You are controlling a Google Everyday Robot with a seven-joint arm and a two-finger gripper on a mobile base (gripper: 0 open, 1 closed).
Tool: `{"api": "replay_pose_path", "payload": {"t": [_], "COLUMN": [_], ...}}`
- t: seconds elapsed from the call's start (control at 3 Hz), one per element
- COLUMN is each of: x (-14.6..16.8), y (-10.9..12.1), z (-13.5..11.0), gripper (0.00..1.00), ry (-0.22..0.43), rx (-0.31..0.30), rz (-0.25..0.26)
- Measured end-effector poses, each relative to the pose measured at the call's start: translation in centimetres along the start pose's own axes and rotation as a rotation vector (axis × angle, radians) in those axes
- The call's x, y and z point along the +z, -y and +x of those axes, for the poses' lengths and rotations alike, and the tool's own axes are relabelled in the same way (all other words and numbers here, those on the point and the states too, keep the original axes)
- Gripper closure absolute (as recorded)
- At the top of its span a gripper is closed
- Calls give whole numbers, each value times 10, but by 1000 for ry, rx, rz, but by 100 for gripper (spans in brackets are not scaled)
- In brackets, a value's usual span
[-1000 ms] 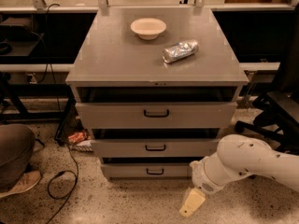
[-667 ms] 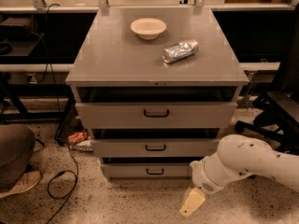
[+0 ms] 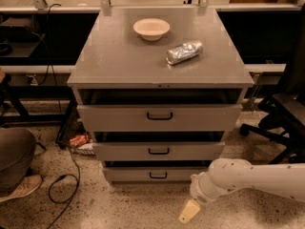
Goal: Open bottom drawer
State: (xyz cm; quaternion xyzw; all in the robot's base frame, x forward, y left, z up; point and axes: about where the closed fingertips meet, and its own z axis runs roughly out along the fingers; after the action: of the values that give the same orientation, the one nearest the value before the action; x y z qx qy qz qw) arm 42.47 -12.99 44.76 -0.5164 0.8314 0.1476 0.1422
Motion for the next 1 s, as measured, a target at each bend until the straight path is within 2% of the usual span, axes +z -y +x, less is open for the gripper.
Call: {"api": "replay_pose_path", "payload": {"t": [0.33,0.67,1.0], "x": [67,108,108], "y": [35,22,22], "z": [14,30,31], "gripper": [0,0,0], "ry": [43,45,45], "rx": [26,64,64], "rz": [32,-20,-21]}}
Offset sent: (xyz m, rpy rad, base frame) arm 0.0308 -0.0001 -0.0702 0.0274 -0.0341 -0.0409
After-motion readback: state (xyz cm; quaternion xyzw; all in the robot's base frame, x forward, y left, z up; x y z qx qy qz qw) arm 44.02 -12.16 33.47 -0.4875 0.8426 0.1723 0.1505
